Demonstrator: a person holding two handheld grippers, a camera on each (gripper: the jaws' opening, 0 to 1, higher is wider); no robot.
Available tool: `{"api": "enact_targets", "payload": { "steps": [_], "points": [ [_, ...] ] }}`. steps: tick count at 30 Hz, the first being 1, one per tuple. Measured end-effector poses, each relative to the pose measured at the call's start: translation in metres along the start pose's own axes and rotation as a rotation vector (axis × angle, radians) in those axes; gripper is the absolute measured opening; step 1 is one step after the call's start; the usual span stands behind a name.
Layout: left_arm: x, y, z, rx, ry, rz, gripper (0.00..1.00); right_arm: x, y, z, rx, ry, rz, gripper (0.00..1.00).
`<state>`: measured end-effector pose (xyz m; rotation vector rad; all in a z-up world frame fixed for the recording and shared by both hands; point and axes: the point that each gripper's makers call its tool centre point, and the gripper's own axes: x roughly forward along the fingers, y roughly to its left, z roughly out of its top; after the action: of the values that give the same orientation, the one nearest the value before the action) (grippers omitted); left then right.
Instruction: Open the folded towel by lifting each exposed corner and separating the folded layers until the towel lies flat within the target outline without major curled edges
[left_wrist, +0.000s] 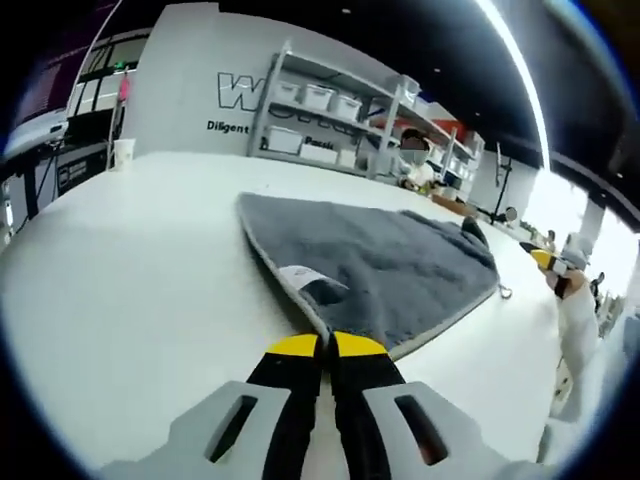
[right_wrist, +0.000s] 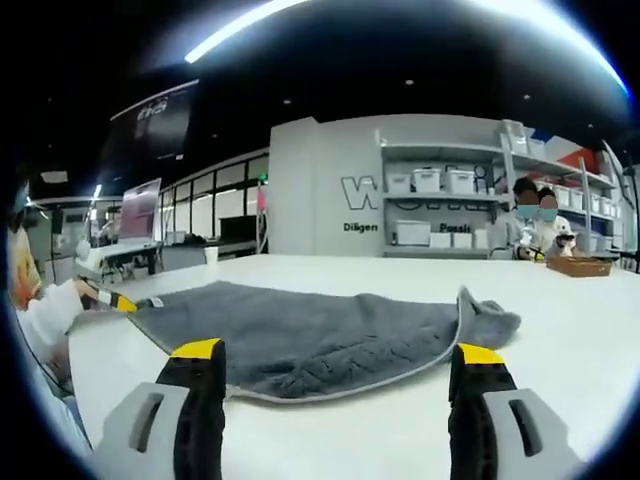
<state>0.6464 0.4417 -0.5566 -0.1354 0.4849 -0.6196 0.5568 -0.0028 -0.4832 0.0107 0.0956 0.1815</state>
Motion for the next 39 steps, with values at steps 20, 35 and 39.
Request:
{"api": "enact_targets", "payload": {
  "steps": [20,35,39],
  "points": [
    [-0.037,0.002,0.017,0.114,-0.071,0.055,0.45,-0.003,-0.010,-0.003,-0.017,0.034,-0.042,0.89],
    [-0.039,-0.032,0.037,0.264,-0.166,-0.008,0.87,-0.007,-0.053,0.011,-0.093,0.158,-0.142,0.83],
    [-0.040,-0.035,0.041,0.272,-0.185,-0.012,0.94,0.007,-0.064,0.022,-0.136,0.205,-0.142,0.82]
  ]
}}
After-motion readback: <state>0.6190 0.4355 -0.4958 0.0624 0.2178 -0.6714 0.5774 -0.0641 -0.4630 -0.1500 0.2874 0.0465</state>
